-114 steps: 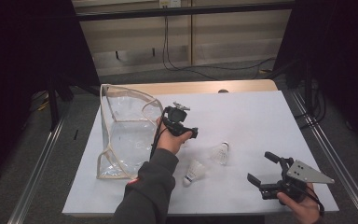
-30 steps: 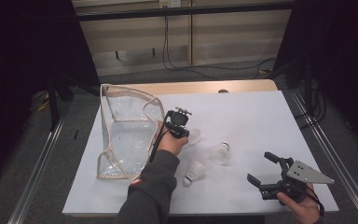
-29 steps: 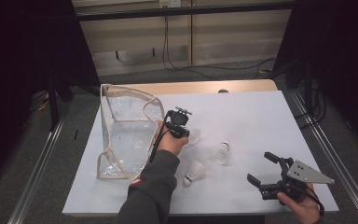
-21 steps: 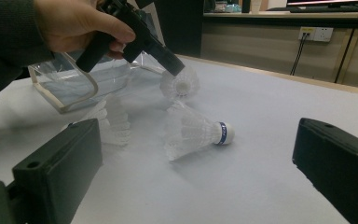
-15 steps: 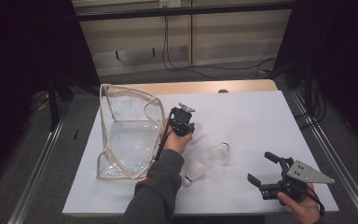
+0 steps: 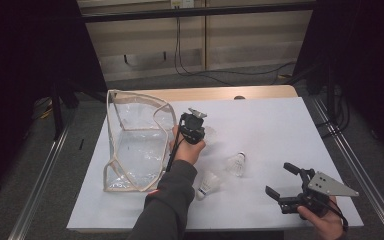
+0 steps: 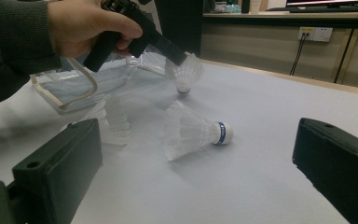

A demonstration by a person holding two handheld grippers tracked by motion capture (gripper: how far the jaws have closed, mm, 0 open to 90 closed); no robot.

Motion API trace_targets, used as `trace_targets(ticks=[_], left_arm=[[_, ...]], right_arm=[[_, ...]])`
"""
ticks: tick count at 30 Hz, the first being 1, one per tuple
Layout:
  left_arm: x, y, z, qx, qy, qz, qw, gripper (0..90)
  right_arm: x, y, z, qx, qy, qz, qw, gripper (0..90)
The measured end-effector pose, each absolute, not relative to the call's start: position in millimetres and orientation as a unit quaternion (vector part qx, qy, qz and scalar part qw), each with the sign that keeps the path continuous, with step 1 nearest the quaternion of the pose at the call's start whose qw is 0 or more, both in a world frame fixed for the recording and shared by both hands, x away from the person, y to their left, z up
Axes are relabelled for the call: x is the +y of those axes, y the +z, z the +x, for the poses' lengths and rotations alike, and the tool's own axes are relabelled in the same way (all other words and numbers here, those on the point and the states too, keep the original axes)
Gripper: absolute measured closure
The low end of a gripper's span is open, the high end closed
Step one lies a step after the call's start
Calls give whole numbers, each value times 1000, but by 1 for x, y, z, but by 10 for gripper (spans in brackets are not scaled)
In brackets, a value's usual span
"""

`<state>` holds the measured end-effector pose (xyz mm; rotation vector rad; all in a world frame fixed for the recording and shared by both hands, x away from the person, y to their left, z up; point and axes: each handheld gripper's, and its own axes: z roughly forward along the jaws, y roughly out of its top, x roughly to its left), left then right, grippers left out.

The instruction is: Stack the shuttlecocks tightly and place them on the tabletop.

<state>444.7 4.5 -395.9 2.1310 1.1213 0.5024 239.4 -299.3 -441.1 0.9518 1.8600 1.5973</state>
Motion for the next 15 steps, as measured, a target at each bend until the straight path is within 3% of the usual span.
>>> trace_targets(ticks=[15], left_arm=[[5,-392,441,442,163,817,334,899]], right_arm=[[-299,-441,239,685,587,349,255,7]])
